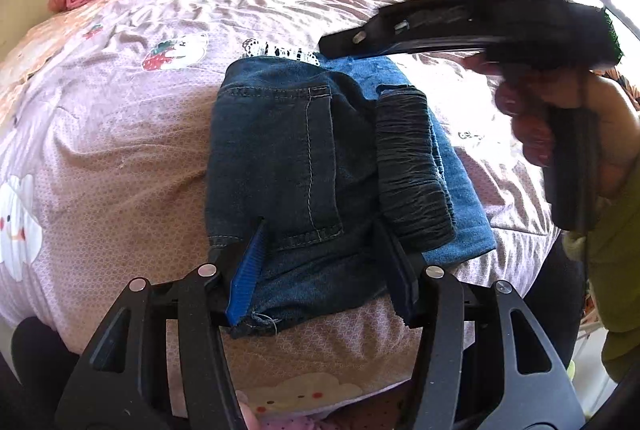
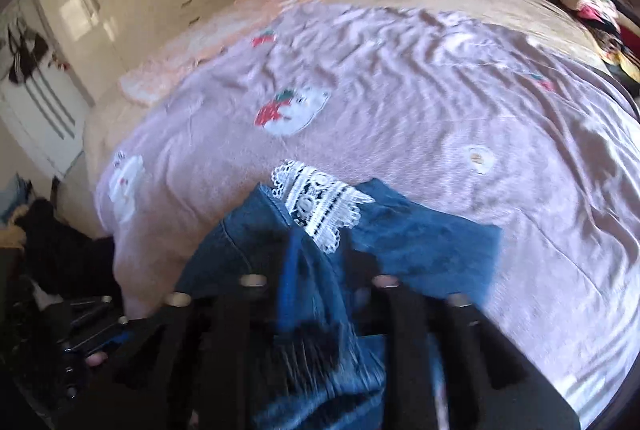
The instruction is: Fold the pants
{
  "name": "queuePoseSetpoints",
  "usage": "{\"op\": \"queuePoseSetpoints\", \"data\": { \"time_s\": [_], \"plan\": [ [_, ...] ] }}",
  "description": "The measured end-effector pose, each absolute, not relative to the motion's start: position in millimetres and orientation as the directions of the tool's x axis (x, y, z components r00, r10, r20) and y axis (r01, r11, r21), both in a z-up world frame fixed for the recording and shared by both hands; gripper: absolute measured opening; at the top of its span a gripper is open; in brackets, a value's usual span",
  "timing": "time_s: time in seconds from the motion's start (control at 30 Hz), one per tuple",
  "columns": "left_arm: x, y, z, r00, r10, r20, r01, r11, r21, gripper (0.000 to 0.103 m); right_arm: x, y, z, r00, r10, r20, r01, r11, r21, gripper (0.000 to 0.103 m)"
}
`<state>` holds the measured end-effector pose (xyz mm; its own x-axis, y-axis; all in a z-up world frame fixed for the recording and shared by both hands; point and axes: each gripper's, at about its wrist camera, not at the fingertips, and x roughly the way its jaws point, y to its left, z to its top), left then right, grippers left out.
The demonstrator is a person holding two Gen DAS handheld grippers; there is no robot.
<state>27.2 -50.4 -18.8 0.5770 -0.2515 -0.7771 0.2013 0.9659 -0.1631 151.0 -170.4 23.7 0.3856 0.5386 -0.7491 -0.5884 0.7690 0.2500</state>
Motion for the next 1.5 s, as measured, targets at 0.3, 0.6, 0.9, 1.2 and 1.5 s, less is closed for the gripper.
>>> {"op": "queuePoseSetpoints", "data": {
  "time_s": [0.3,0.6,0.9,1.2,1.5],
  "plan": [
    [23,-51,-17,0.577,-0.253,-0.776,0.198,0.966,-0.168,0.048,125,-192,9,0.365,0.493,-0.790,-0.557,0.796,0.239,0.070],
    [22,-52,-19,0.570,-0.266,-0.777,0.207,0.962,-0.178,0.052,119,-205,-17,0.407,0.413,-0.815,-0.521,0.838,0.164,0.069],
    [19,-22,21,0.656,-0.265,-0.707,0.171,0.964,-0.203,0.072,95,-252,8,0.457,0.512,-0.727,-0.454,0.838,0.304,0.073],
    [69,5,-10,0.582,-0.246,-0.775,0.081,0.966,-0.246,0.074,93,-268,-19,0.415,0.522,-0.745,-0.398,0.841,0.368,0.073],
    [84,-17,-36,0.524,-0.318,-0.790,0.118,0.946,-0.303,0.059,107,-256,-43,0.366,0.573,-0.734,-0.403,0.808,0.430,0.057]
  ]
}}
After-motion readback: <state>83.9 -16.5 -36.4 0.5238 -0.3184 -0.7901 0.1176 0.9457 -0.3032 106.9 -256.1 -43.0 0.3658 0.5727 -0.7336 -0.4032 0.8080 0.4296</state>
